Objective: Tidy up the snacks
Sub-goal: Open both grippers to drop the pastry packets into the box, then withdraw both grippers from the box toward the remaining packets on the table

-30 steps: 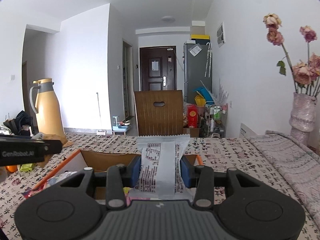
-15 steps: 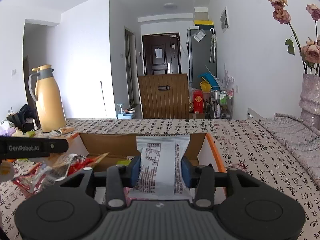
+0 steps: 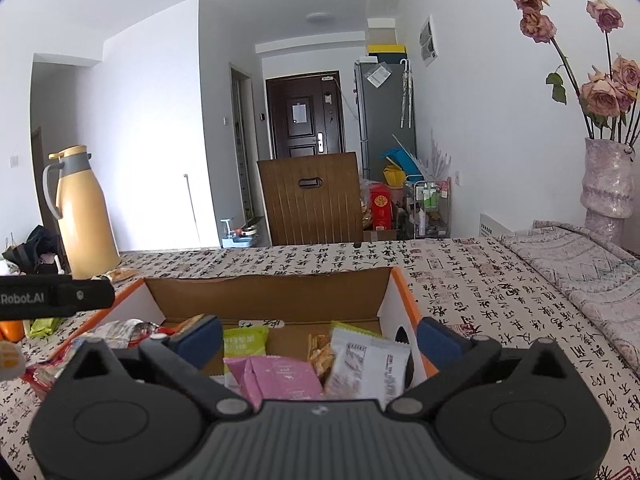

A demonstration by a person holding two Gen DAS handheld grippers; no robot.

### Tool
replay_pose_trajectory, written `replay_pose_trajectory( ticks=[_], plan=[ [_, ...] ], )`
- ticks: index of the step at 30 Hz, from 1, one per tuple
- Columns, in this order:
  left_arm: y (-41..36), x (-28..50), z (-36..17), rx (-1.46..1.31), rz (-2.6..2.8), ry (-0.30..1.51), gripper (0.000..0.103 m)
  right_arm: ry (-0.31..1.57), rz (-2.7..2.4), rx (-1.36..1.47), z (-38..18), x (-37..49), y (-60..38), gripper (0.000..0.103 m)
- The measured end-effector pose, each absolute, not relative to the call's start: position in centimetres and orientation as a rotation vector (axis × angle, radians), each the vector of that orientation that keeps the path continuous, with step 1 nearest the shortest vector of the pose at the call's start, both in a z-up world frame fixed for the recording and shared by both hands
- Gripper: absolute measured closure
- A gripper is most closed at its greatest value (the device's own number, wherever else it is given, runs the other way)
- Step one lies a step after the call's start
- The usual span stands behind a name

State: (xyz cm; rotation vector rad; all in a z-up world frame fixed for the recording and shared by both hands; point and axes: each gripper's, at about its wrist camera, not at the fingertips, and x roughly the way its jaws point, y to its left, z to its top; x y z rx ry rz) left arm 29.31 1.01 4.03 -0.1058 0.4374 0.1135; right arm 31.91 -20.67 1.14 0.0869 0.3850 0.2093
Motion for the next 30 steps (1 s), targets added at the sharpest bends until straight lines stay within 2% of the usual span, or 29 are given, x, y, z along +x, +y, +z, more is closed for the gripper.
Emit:
replay_pose_trajectory(
  ticks=[19, 30],
  plan=[
    [0.7, 28.4, 5.3, -0.112, 0.106, 0.407, 0.000, 0.360, 0.205, 0.069, 2.1, 31.2, -20.5, 0.000],
    [-0.2, 24.4, 7.6, -0.086, 0.078, 0.368, 0.000, 0.339, 0.193, 0.058, 3.5, 27.5, -21.2, 0.000]
  ],
)
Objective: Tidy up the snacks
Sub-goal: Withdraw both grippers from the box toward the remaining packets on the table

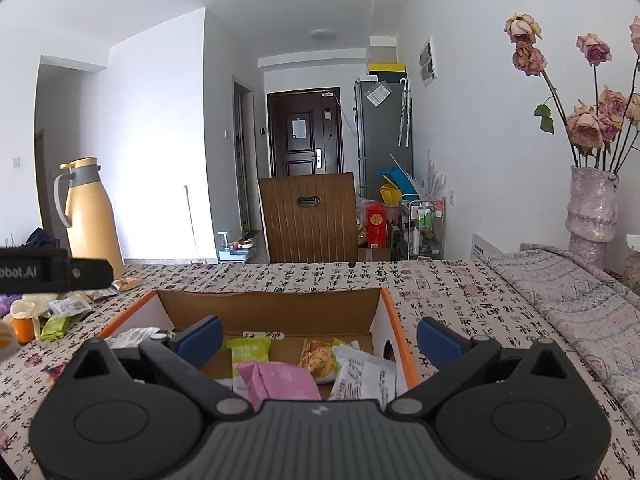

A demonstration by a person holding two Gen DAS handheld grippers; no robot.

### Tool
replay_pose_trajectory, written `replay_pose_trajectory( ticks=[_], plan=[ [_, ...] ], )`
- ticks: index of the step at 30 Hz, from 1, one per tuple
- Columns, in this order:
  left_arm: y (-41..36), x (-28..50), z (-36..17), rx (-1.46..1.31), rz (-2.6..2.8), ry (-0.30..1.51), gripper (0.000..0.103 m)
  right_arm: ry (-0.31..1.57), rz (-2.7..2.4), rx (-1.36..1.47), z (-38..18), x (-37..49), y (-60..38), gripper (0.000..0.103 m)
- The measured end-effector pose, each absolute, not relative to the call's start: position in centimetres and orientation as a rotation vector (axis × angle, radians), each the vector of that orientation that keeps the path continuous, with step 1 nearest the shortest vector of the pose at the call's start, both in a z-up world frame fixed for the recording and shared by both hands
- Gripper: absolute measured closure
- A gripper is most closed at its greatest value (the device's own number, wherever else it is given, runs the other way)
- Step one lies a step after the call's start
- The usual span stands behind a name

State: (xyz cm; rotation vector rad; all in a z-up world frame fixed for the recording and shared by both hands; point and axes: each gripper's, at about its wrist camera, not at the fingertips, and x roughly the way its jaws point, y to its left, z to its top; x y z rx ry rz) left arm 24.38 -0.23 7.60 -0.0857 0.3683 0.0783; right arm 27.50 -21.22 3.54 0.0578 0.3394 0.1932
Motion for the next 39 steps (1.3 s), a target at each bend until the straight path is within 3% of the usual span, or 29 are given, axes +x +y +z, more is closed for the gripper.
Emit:
replay_pose_trajectory(
  ticks=[13, 39],
  plan=[
    [-1.0, 18.6, 7.0, -0.066, 0.064, 0.379, 0.000, 0.394, 0.195, 0.076, 2.2, 21.9, -22.5, 0.000],
    [0.7, 13.4, -0.7, -0.075, 0.094, 0.598, 0.000, 0.592, 0.209, 0.087, -4.7, 15.4, -23.9, 0.000]
  ],
)
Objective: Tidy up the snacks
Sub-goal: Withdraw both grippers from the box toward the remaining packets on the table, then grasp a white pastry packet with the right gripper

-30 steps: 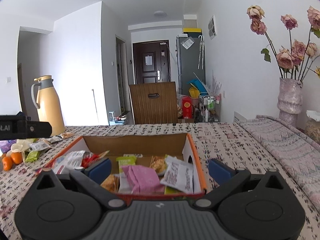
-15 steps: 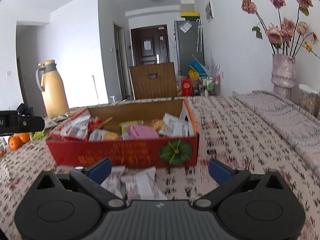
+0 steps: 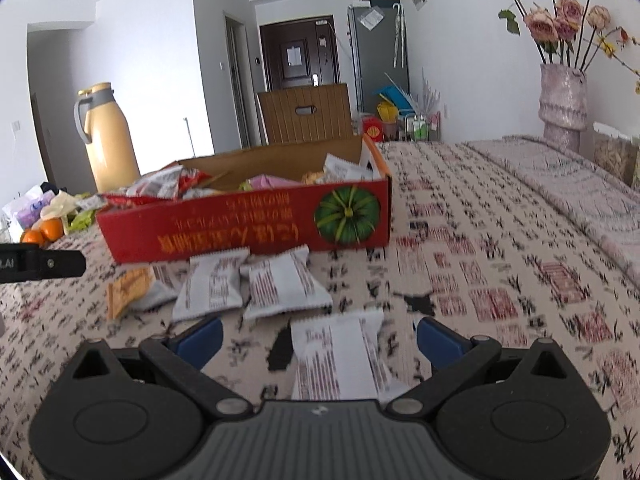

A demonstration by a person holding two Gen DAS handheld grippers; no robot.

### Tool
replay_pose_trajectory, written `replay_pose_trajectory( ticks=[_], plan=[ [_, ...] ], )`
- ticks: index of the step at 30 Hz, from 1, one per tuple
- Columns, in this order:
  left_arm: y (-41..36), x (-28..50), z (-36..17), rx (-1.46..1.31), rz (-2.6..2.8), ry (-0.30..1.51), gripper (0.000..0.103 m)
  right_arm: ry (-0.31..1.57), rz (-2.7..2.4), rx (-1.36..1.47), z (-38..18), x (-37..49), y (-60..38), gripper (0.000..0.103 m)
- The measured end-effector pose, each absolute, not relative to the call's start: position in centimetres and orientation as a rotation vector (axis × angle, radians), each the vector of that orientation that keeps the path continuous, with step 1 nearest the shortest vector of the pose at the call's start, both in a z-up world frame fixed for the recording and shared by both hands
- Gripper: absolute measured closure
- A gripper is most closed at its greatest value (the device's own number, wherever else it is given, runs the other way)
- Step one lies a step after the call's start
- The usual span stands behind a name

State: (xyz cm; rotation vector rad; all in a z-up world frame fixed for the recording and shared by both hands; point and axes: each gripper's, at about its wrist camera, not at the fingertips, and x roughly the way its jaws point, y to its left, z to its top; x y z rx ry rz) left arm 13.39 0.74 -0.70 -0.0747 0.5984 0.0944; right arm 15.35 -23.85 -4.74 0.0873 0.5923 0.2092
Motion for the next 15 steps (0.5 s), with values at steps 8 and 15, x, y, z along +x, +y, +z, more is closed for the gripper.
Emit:
replay_pose_trajectory(
  ticks=[8, 15],
  plan=[
    [0.3, 13.0, -1.2, -0.071, 0.070, 0.615, 0.000, 0.639, 0.212, 0.074, -6.0, 15.3, -23.5, 0.000],
    [0.5, 13.1, -1.5, -0.085, 0.061, 0.625, 0.000, 0.663, 0.199, 0.005, -6.1, 15.5, -22.5, 0.000]
  ],
)
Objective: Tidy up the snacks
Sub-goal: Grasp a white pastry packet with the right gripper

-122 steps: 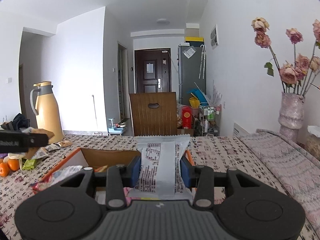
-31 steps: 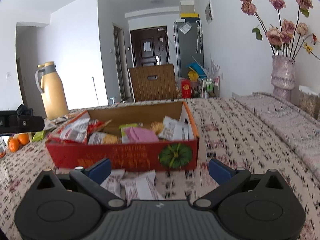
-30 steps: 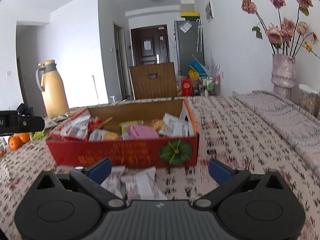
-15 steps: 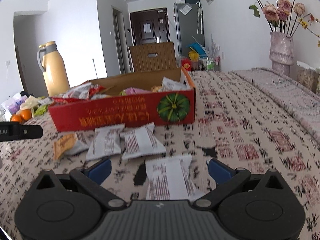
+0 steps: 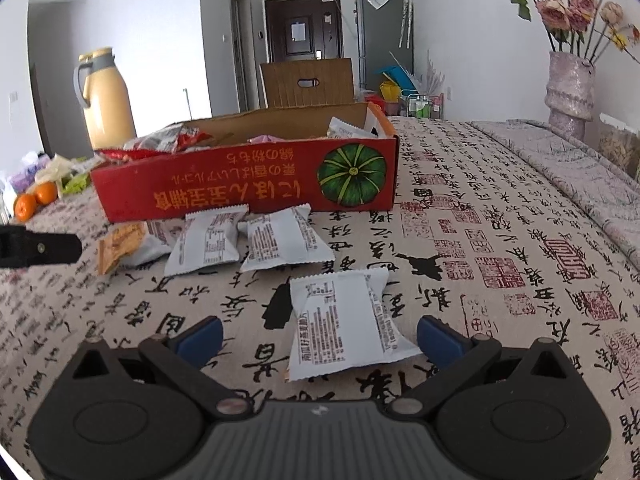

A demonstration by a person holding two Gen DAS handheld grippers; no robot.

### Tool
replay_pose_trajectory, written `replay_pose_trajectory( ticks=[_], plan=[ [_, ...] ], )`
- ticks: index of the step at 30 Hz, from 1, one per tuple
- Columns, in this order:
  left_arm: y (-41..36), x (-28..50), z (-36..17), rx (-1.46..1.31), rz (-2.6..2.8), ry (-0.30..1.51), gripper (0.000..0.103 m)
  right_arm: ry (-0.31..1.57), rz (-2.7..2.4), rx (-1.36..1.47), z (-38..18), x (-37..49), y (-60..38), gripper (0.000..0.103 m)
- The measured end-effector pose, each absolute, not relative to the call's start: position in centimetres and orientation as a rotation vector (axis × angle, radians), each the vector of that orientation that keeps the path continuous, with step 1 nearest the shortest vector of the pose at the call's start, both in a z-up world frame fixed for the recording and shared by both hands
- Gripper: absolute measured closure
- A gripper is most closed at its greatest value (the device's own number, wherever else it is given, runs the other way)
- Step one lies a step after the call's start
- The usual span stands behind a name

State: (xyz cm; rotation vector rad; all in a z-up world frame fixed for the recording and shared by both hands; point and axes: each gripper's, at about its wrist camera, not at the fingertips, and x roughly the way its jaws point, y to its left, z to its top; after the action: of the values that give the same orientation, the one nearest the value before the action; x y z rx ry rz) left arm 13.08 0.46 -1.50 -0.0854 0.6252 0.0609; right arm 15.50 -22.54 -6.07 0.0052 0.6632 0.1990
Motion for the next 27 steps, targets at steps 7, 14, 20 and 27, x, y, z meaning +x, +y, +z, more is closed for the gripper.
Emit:
replay_pose_trajectory(
  ticks=[7, 14, 20, 27],
  plan=[
    [0.6, 12.9, -1.7, -0.099, 0.051, 0.632, 0.000, 0.673, 0.188, -0.018, -6.1, 15.6, -22.1, 0.000],
    [0.7, 13.0, -2.0, -0.098, 0.050, 0.645, 0.000, 0.673, 0.193, -0.018, -6.1, 15.7, -22.2, 0.000],
    [0.9, 12.9, -2.0, -0.097, 0.055, 0.645, 0.000, 0.647, 0.174, -0.007, -6.0, 15.6, -22.5, 0.018],
    [1.0, 13.6, -1.9, -0.079, 0.064, 0.649, 0.000, 0.629, 0.187, 0.013, -5.5, 15.7, -23.8, 0.059]
  ],
)
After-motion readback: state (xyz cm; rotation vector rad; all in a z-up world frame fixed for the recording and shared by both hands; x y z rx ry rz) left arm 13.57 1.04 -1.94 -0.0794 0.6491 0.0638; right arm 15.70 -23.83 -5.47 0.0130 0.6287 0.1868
